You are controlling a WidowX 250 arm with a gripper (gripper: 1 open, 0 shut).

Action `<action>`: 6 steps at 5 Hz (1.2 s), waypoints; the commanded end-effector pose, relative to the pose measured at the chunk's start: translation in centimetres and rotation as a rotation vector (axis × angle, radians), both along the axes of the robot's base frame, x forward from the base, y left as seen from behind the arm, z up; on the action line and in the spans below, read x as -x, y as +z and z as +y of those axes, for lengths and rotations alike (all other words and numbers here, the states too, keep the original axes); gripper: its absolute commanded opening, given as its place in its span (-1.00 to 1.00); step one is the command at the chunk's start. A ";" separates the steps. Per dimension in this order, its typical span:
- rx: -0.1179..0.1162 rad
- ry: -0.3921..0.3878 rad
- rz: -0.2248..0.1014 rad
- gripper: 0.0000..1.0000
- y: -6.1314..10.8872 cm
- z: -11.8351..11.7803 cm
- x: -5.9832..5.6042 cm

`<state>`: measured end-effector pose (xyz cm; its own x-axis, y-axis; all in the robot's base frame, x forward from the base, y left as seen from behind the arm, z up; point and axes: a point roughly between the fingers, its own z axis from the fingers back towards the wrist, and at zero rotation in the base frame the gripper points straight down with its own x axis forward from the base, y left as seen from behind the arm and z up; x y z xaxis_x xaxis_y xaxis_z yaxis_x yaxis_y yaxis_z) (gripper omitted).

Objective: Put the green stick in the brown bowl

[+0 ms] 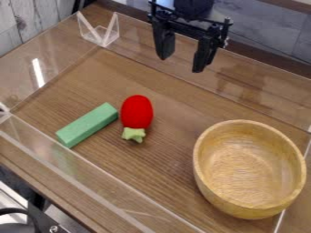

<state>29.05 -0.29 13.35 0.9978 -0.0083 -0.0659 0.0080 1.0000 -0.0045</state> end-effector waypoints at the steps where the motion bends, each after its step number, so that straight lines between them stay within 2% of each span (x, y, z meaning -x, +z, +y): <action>1: 0.002 -0.034 0.026 1.00 -1.0 0.5 0.9; 2: 0.006 -0.118 0.029 1.00 -1.7 2.9 3.5; 3: -0.007 -0.166 -0.002 1.00 -2.0 6.3 5.9; 4: -0.024 -0.185 -0.026 1.00 -2.4 9.2 7.8; 5: -0.033 -0.197 -0.049 1.00 -3.0 11.2 9.2; 6: -0.026 -0.202 -0.066 1.00 -4.1 12.4 9.8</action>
<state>18.89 11.76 8.61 0.9781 -0.2064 -0.0248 0.2066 0.9784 0.0065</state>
